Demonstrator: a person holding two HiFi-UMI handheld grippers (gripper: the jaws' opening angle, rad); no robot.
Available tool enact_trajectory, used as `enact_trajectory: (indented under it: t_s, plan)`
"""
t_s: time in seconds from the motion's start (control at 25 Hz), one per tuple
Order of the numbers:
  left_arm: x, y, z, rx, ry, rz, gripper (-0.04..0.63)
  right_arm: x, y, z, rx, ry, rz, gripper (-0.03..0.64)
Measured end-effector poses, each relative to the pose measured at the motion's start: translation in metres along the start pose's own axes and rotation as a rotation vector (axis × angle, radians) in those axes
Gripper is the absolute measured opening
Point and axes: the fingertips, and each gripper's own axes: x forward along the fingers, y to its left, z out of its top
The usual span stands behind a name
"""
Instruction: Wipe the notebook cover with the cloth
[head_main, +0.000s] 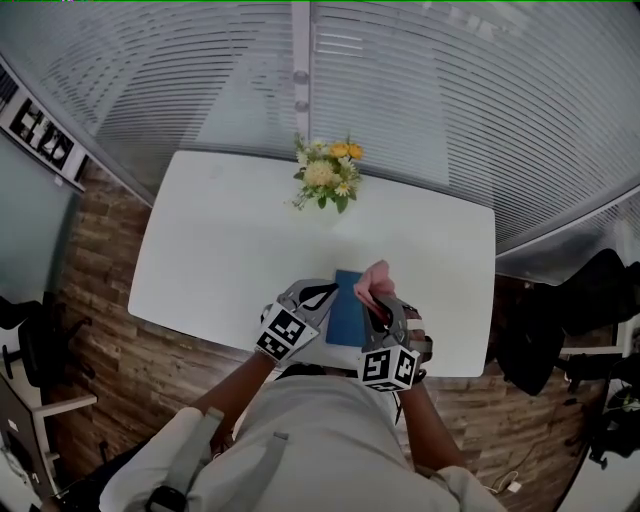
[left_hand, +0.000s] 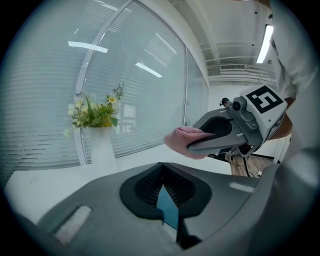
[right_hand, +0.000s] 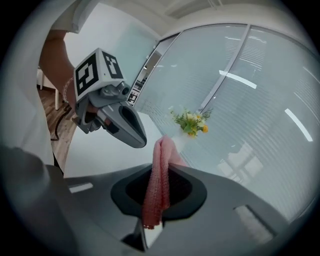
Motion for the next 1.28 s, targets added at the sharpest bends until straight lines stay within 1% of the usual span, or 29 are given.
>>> enact_trajectory:
  t_s: [0.24, 0.44, 0.84, 0.96, 1.28]
  plan:
    - [0.014, 0.012, -0.041, -0.018, 0.074, 0.005, 0.003, 0.036, 0.017, -0.016, -0.108, 0.046, 0.031, 0.028]
    - [0.023, 0.017, -0.068, -0.036, 0.123, 0.007, 0.003, 0.06, 0.03, -0.028, -0.176, 0.077, 0.06, 0.028]
    - [0.056, 0.018, -0.126, -0.059, 0.235, -0.045, 0.003, 0.111, 0.056, -0.063, -0.321, 0.171, 0.125, 0.028]
    - [0.063, 0.015, -0.144, -0.078, 0.287, -0.065, 0.003, 0.125, 0.061, -0.075, -0.382, 0.204, 0.14, 0.028]
    - [0.077, 0.018, -0.168, -0.053, 0.355, -0.067, 0.003, 0.156, 0.074, -0.1, -0.461, 0.27, 0.19, 0.028]
